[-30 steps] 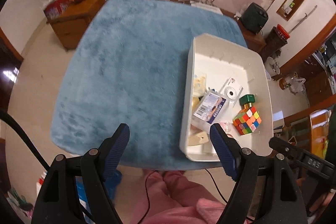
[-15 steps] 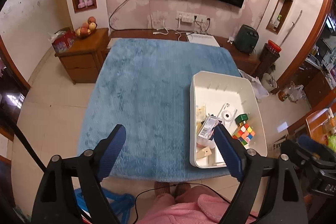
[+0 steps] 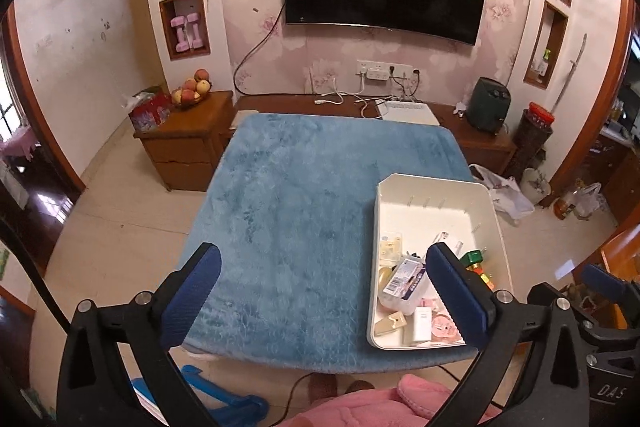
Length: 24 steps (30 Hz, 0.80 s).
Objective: Organize rigid objects
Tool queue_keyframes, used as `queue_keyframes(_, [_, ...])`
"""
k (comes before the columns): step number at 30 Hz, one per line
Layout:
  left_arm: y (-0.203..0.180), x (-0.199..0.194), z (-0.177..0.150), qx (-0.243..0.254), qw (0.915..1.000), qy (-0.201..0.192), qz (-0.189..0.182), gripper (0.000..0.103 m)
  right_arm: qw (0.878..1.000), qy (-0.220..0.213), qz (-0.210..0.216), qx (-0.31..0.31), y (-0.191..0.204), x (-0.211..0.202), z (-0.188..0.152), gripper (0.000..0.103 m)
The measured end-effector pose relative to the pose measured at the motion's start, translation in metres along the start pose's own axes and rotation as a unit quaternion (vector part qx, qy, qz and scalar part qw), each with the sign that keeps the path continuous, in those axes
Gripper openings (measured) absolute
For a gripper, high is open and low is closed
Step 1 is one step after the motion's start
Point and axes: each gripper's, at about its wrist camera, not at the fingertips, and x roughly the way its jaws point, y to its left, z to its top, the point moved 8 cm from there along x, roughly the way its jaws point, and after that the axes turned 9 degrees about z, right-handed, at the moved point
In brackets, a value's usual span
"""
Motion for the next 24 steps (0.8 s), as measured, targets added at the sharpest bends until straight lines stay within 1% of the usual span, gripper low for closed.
queue_keyframes(5, [-0.004,-0.005,0.003,0.003,0.9998,-0.015,0.008,0.102,1.0,0.005,0.002,-0.001,-0.002,0.0,-0.001,0.103])
queue_keyframes(24, [-0.008,-0.013,0.008,0.015,0.9993,-0.028,0.02,0.102,1.0,0.011,0.013,-0.001,-0.001,0.001,-0.002,0.103])
